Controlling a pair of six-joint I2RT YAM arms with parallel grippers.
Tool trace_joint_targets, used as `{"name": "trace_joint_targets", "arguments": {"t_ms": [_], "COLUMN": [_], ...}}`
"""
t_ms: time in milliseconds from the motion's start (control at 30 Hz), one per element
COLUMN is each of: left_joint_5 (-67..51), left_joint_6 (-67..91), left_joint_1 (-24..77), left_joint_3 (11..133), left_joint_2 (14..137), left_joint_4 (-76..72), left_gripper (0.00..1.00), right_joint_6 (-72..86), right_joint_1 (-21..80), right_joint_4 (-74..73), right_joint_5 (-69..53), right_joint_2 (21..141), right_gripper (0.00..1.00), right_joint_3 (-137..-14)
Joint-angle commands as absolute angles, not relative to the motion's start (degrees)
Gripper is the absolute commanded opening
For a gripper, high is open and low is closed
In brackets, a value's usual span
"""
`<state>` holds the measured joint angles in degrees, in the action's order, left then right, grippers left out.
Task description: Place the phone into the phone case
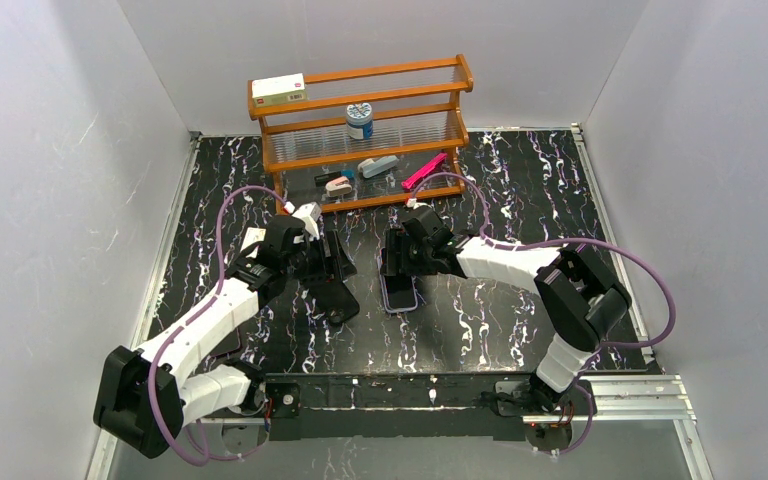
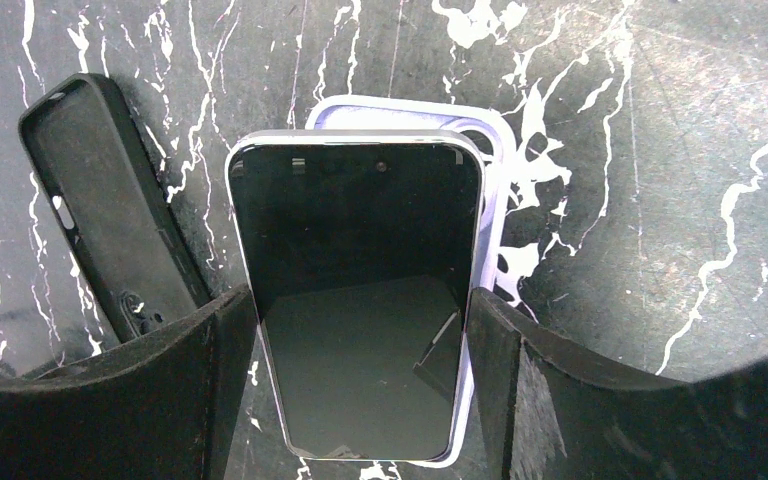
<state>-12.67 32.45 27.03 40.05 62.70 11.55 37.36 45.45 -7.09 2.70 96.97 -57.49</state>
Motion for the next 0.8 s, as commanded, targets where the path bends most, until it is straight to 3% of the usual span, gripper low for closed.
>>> {"name": "trace_joint_targets", "arguments": {"t_ms": [0, 233, 400, 767], "left_joint_5": [-12.91, -13.11, -13.75, -15.20], "left_joint_6": [32.78, 33.98, 34.45, 35.97], "left_joint_1": [27.25, 27.25, 27.25, 27.25], "left_joint_3": [40.23, 40.96, 42.34, 43.80], "left_joint_2": [62.32, 62.23, 63.36, 64.41], "left_joint_4": [11.65, 11.89, 11.63, 11.65], "left_gripper": [0.66, 0.66, 0.66, 0.65], "right_joint_6": [37.25, 37.13, 36.46, 35.97], "right_joint_1": [45.51, 45.61, 45.61, 45.22], "right_joint_4": [-7.06, -10.89, -12.58, -11.89], "right_joint_5": [4.79, 3.06, 1.03, -2.58], "right_joint_2": [95.78, 94.36, 92.99, 90.89], "right_gripper": [0.50, 0.73, 0.83, 0.91], "right_joint_3": [-57.15, -58.91, -59.14, -57.47]}}
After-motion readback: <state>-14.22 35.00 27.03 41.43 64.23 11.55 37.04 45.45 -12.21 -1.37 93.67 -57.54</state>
